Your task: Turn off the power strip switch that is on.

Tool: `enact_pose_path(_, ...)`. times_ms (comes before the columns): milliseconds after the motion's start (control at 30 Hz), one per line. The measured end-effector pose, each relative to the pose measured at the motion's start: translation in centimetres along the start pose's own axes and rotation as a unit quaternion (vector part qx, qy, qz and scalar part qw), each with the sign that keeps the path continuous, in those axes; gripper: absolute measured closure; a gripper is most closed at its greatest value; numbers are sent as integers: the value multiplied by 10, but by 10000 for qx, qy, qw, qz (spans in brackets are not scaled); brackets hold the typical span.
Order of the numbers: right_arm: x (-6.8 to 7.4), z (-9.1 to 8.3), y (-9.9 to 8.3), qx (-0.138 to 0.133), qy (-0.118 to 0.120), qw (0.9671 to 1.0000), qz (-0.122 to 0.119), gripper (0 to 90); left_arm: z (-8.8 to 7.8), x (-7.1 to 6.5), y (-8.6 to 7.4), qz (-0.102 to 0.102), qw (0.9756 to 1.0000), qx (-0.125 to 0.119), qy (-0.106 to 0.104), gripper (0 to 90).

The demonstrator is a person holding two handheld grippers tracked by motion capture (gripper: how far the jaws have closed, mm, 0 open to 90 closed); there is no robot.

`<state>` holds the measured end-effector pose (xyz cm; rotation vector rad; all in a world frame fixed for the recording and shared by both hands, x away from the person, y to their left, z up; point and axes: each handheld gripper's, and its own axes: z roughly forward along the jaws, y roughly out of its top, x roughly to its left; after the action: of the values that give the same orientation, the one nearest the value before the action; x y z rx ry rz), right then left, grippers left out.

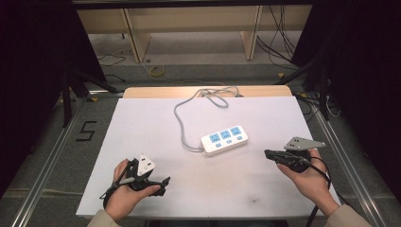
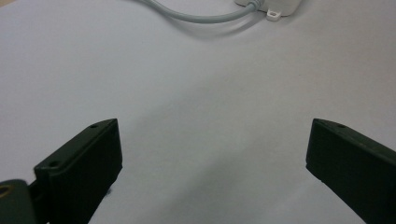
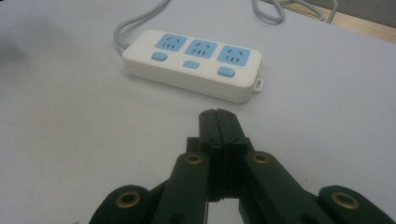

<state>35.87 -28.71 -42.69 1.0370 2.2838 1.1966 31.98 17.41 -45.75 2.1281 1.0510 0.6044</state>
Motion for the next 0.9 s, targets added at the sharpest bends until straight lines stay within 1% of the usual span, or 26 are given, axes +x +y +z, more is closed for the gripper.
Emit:
enact_pose_path(200,2,5,4,-1,24,10000,-33,900,-1,0,0,-4,10000,-6,24,36)
enact_pose_path(367,1,7,8,-45,-3,10000,-29,900,0,0,0,-12,10000,5,39,40)
enact_pose_path(567,0,9,13,-29,-33,10000,-35,900,-1,1,0,-47,10000,5,59,42)
enact_pose_path(900,0,18,20,-17,-53,10000,-33,900,-1,0,0,-8,10000,21,54,46)
